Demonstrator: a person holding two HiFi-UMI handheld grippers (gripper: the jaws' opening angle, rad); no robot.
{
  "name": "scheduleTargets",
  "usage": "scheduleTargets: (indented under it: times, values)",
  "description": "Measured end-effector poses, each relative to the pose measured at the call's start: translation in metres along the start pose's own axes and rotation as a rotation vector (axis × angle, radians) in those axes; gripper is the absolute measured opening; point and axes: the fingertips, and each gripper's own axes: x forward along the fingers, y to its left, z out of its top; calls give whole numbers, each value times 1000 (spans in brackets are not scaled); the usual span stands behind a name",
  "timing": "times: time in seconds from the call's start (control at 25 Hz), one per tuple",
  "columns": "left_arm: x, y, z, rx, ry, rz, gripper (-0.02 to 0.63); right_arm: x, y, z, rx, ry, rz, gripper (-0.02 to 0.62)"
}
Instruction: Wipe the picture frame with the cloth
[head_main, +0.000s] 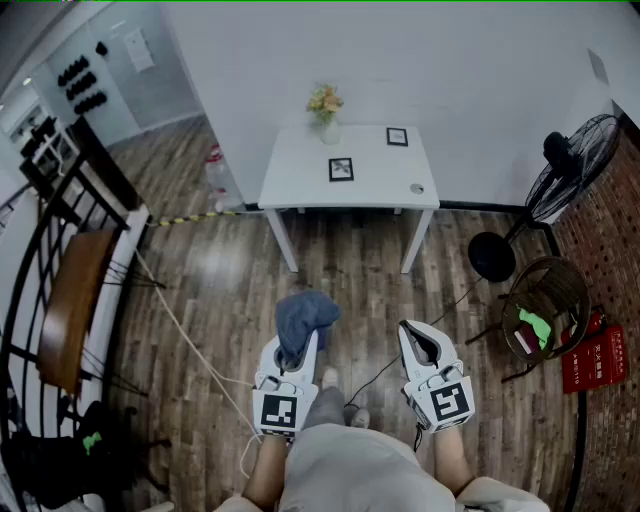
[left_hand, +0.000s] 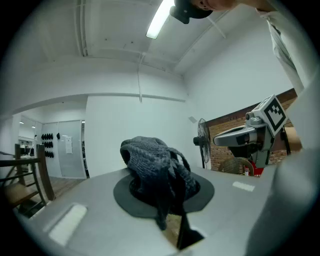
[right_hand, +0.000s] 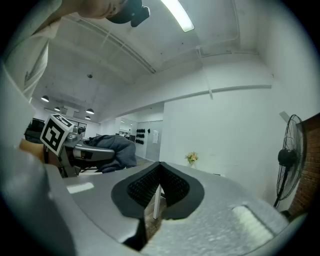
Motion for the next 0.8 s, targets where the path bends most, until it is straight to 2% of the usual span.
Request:
scheduleTargets:
  times: [0.16, 0.4, 0.8]
  values:
    - [-1, 2, -7, 8, 16, 8, 84, 3, -2, -5, 48, 12, -16, 3]
    - [19, 15, -10, -2, 2, 21, 84, 28, -10, -13, 50, 24, 5, 3]
    - [89, 75, -17, -1, -1, 9, 84, 118, -36, -19, 36, 43, 23, 3]
